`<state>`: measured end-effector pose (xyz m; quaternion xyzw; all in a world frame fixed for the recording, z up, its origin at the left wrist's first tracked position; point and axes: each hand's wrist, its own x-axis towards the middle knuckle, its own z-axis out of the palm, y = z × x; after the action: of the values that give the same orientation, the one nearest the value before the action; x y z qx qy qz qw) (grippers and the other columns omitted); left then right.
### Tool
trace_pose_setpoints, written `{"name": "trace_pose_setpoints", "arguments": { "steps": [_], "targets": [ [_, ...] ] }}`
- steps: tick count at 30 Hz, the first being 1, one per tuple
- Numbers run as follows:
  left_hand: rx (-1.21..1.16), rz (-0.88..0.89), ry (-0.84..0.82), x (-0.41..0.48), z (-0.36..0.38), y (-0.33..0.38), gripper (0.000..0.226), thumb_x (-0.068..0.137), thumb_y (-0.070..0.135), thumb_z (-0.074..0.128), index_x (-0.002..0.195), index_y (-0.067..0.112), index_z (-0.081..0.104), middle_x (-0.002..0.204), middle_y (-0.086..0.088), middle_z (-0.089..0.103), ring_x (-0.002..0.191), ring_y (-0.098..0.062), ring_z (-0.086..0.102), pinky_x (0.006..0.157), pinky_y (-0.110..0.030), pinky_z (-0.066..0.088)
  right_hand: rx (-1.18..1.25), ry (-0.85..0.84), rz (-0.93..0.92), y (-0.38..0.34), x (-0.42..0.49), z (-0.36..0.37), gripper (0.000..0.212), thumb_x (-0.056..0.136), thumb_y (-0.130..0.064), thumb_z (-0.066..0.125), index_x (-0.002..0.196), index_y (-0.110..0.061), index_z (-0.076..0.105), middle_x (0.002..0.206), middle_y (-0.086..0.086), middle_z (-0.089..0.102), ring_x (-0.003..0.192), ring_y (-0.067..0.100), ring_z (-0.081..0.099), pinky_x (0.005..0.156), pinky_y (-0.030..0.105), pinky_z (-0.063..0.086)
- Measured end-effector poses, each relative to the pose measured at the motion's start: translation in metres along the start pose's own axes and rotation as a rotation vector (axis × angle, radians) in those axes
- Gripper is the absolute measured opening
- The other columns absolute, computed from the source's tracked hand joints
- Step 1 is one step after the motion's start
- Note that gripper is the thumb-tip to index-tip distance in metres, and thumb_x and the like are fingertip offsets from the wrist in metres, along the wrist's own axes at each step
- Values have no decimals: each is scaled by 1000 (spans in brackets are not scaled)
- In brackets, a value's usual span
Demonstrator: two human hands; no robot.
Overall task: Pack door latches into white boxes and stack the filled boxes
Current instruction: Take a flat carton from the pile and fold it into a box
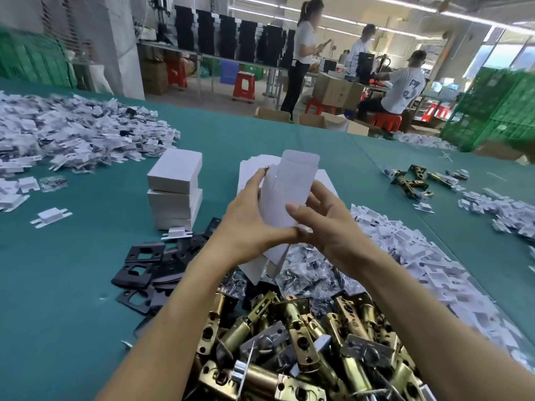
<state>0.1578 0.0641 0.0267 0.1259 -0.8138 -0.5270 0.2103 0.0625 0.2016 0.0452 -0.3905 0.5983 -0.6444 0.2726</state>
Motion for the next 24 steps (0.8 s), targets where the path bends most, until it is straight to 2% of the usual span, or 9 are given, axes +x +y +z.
{"name": "trace_pose_setpoints", "arguments": {
  "steps": [2,4,6,9,11,16,19,22,24],
  "targets": [
    [-136,-28,-51,-1,-4,1,125,43,52,80,153,43,22,116,31,56,99,16,60,75,-7,50,-49,-30,-32,1,1,-1,48,84,-31,75,129,-32,58,125,2,66,111,25,67,81,42,59],
    [-259,-58,-111,-1,-9,1,120,45,42,79,152,40,26,116,20,66,99,3,68,85,-21,54,-155,-11,-77,-1,4,-1,64,72,-54,80,126,-30,57,126,-1,64,115,22,64,86,39,57],
    [-367,-58,-187,-5,-13,3,110,49,36,77,148,41,29,113,11,74,102,-9,71,93,-38,53,-300,28,-138,-3,6,-4,60,65,-65,77,115,-38,59,121,-5,62,113,17,61,88,35,53],
    [-475,-112,-220,-6,-15,7,100,51,37,69,145,41,36,117,-1,74,108,-23,70,94,-46,52,-410,75,-238,-4,8,-6,31,74,-48,78,99,-43,62,110,4,56,93,10,55,72,19,49],
    [-556,-181,-279,-4,-14,8,100,50,37,65,147,34,41,126,-11,68,105,-33,69,90,-50,51,-376,44,-284,-4,7,-6,26,79,-35,79,100,-32,64,102,8,55,80,5,54,61,15,51],
    [-811,-204,-394,-8,-12,2,80,65,39,63,143,22,52,120,-10,67,110,-33,61,91,-46,48,-385,44,-232,-7,4,-9,20,85,-35,72,98,-23,64,79,-16,61,70,6,52,62,27,49],
    [-916,-291,-376,-5,-11,-3,81,62,39,67,138,13,56,105,-12,70,100,-31,66,82,-41,55,-356,58,-184,-5,1,-10,34,83,-43,69,106,-19,64,87,-1,61,74,13,53,70,38,46],
    [-993,-332,-382,-5,-12,-3,65,61,35,70,120,8,71,105,-19,71,92,-29,72,77,-40,60,-244,133,-129,-3,1,-8,43,78,-41,71,119,-31,62,116,5,61,93,18,67,81,34,57],
    [-1031,-294,-438,-6,-12,-4,66,65,31,71,126,7,67,109,-17,69,99,-32,68,78,-42,59,-115,117,-66,-1,1,-4,44,77,-37,71,118,-28,61,115,2,61,92,13,71,74,28,59]
  ]
}}
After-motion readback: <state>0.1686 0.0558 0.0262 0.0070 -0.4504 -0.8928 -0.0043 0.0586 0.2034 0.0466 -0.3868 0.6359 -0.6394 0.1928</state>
